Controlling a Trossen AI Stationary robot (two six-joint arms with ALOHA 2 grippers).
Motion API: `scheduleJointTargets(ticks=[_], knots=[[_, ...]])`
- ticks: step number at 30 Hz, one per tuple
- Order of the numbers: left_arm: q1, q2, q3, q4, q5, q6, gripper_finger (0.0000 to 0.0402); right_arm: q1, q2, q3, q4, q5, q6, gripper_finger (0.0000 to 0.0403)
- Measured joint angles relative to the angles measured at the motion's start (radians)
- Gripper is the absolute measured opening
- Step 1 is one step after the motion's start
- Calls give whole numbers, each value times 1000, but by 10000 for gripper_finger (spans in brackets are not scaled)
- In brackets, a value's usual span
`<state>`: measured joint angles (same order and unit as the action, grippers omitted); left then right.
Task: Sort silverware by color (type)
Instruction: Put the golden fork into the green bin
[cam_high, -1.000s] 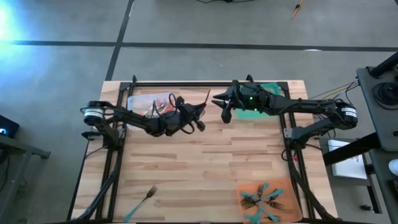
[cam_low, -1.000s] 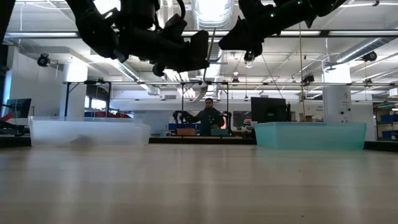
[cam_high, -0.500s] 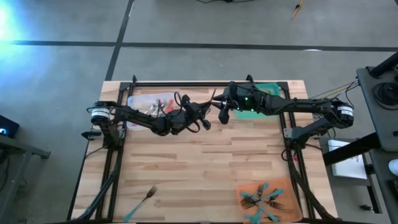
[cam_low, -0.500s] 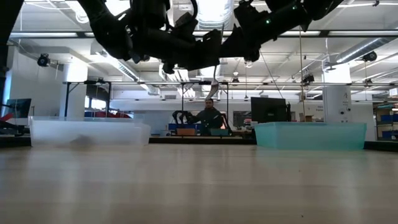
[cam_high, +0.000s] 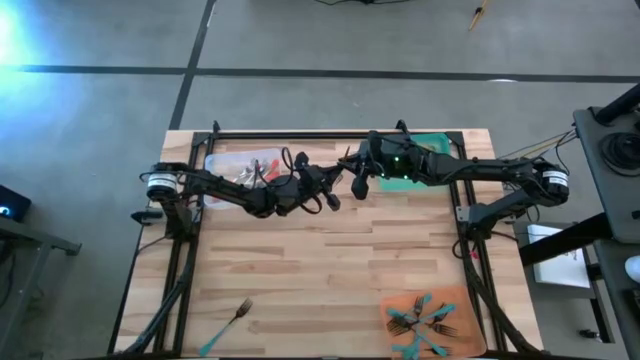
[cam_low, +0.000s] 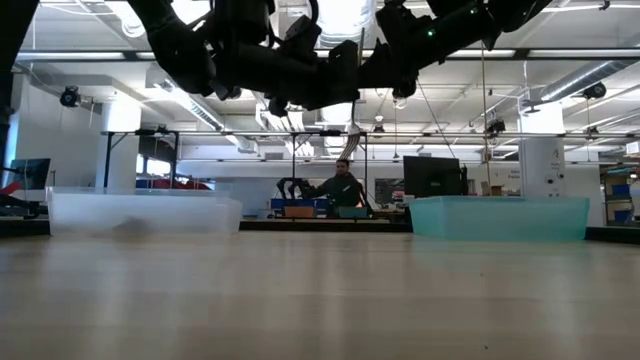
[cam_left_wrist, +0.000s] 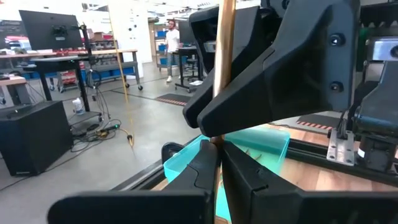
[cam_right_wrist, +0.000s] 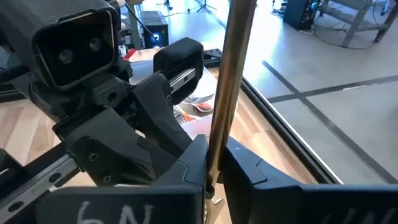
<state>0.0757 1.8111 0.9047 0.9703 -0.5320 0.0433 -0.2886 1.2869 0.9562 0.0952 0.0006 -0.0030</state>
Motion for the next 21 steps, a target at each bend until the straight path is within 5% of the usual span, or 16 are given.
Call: scheduleJointTargets(ticks=[7, 14, 21], knots=[[-3, 0, 1, -3, 0, -3, 4, 2, 0, 0, 0, 56, -46, 18], [-6, 0, 1, -6, 2, -22, 63, -2, 0, 30, -52, 171, -104, 18], [-18, -2, 1, -128, 0, -9, 120, -73, 0, 175, -511, 296, -208, 17]])
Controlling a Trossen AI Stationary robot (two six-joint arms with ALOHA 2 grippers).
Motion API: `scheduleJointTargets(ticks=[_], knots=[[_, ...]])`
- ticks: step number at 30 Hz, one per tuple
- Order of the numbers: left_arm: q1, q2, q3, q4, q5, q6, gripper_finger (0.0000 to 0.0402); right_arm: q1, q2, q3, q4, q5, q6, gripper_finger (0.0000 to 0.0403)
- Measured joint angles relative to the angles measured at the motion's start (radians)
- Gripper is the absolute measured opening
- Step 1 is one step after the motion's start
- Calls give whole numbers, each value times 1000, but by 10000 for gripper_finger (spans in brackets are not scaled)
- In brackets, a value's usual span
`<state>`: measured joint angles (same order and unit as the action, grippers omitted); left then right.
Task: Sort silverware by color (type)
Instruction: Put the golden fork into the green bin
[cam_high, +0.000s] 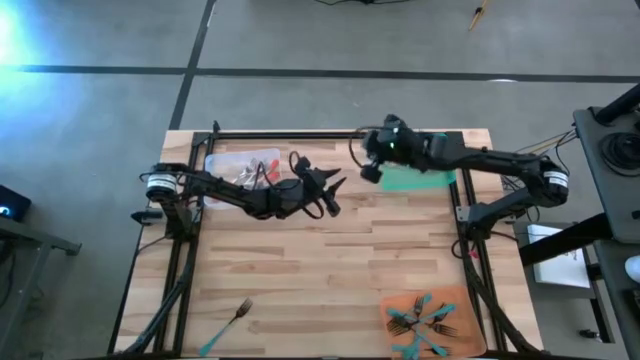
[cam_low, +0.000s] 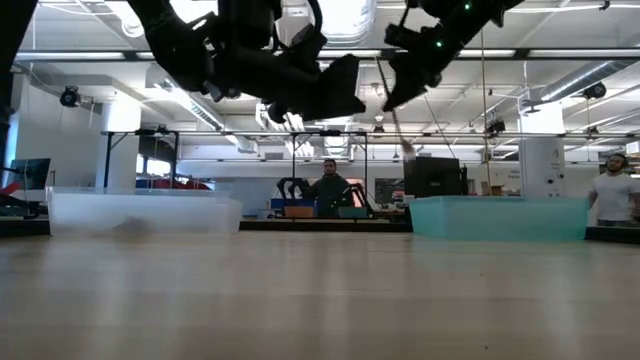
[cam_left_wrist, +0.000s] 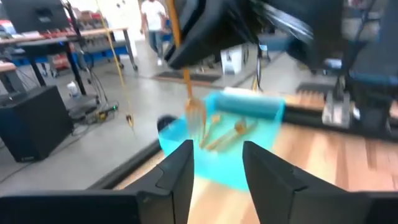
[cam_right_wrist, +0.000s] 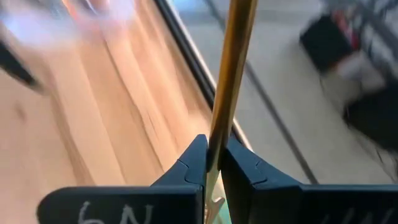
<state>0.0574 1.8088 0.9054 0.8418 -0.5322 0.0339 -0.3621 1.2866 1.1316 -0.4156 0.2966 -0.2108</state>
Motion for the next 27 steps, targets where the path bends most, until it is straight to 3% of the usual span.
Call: scheduleJointTargets(ticks=[9, 13, 19, 21, 24, 27], knots=[[-11, -3, 0, -62, 0, -27, 113, -253, 37, 97, -493, -5, -120, 17], [-11, -3, 0, -63, 0, -28, 106, -333, 110, 84, -579, -9, -174, 17], [-11, -4, 0, -100, -1, -35, 104, -362, 259, 77, -575, 5, -223, 17], [-11, -4, 0, -117, -1, -45, 104, -357, 310, 76, -579, 87, -251, 17], [-11, -5, 0, -150, -1, -47, 104, -356, 378, 89, -661, 299, -217, 17], [-11, -5, 0, -181, -2, -48, 104, -367, 408, 108, -731, 308, -157, 17]])
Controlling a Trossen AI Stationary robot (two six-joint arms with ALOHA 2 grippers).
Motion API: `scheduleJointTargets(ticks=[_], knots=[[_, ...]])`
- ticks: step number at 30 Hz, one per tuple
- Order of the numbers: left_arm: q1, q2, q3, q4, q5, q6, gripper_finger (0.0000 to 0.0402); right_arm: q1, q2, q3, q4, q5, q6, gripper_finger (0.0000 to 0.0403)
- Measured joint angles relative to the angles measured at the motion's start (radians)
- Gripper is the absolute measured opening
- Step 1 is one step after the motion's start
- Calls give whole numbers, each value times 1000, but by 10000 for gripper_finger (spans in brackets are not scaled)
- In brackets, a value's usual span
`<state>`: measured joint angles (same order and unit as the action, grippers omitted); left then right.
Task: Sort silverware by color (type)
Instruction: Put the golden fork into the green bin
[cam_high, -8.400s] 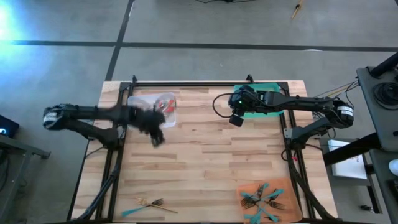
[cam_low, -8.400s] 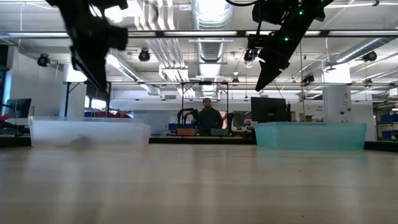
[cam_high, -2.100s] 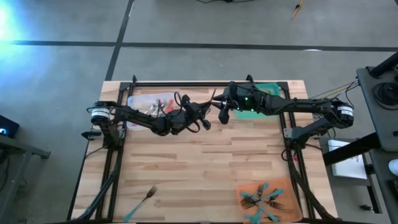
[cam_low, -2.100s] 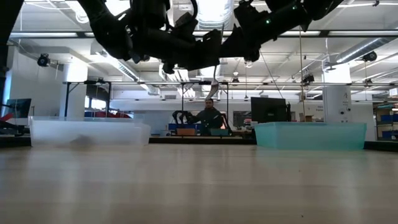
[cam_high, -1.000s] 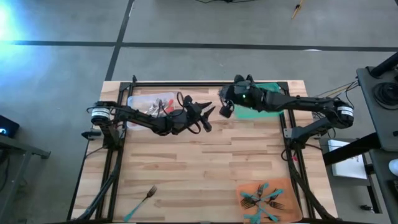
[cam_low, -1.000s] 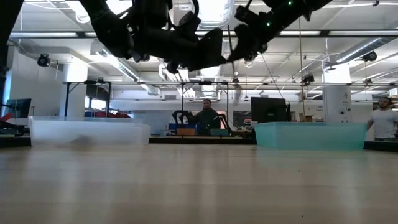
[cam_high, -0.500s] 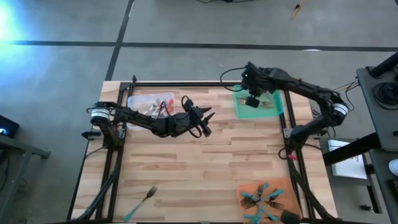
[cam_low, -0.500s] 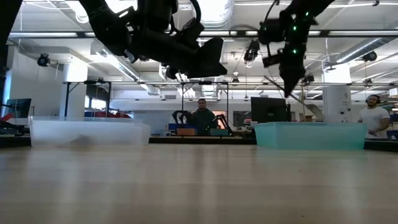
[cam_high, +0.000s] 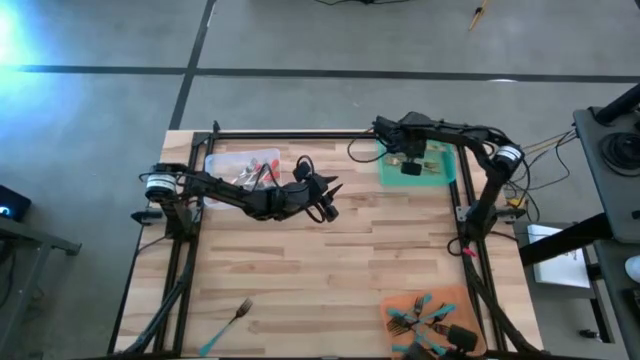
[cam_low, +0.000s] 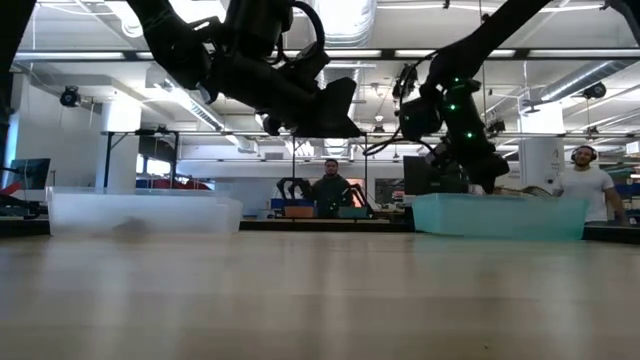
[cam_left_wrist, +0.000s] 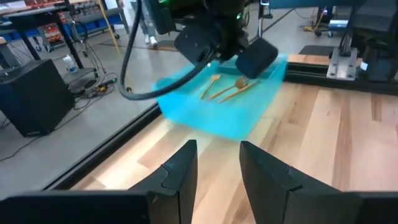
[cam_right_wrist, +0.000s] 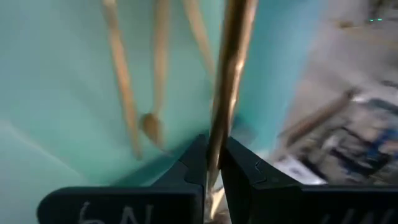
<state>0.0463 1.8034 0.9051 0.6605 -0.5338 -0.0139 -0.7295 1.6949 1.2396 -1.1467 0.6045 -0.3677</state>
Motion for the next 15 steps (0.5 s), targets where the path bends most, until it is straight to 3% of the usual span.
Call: scheduleJointTargets(ticks=[4, 15], knots=[[0, -1, 0, -7, -2, 0, 104, -10, 8, -6, -30, -161, 20, 17], [0, -1, 0, -8, -6, 0, 104, 17, -62, -7, -21, -211, 28, 17]])
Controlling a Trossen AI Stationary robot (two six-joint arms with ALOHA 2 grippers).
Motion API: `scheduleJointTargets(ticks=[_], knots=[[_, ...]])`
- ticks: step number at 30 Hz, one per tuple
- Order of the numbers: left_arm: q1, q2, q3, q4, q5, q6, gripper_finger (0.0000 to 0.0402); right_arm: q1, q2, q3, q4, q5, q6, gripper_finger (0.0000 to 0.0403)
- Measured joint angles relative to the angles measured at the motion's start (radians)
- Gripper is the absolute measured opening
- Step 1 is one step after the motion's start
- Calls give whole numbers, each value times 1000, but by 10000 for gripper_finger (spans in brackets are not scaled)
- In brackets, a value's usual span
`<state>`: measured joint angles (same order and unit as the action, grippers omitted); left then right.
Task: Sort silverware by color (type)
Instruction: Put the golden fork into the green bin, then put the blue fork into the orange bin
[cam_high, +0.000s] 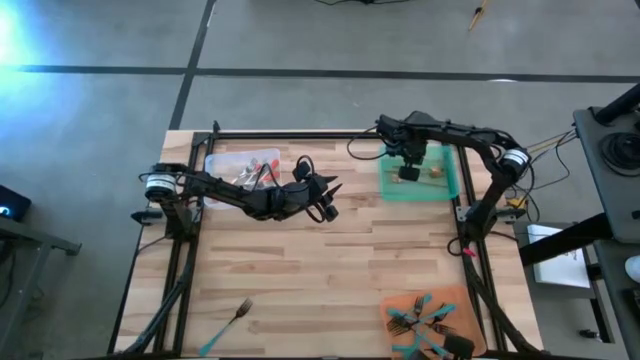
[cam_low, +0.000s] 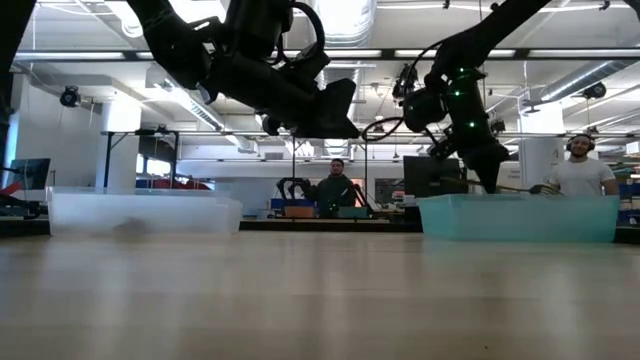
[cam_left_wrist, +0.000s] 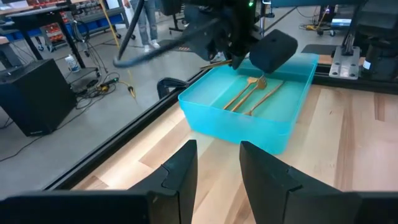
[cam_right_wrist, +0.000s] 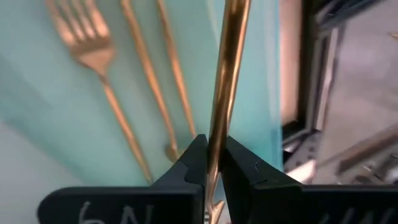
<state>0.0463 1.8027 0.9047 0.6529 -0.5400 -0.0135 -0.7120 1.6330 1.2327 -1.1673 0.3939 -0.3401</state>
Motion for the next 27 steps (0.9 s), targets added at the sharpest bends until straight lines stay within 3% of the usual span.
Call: scheduleJointTargets(ticks=[5, 10, 16, 20, 23, 27], knots=[[0, 0, 0, 0, 0, 0, 104, 14, -11, 0, -6, -136, -20, 17], [0, 0, 0, 0, 0, 0, 104, 45, -2, 0, 6, -143, -8, 21], [0, 0, 0, -4, 0, 0, 104, 62, -2, 0, 5, -143, 10, 92], [0, 0, 0, -11, 0, 0, 104, 60, -2, 0, -1, -139, 47, 117], [0, -18, 0, -94, 8, 0, 104, 60, -12, 12, -11, -143, 100, 118], [-9, -90, 0, -339, 55, -84, 104, 65, -73, 40, -9, -170, 146, 109]])
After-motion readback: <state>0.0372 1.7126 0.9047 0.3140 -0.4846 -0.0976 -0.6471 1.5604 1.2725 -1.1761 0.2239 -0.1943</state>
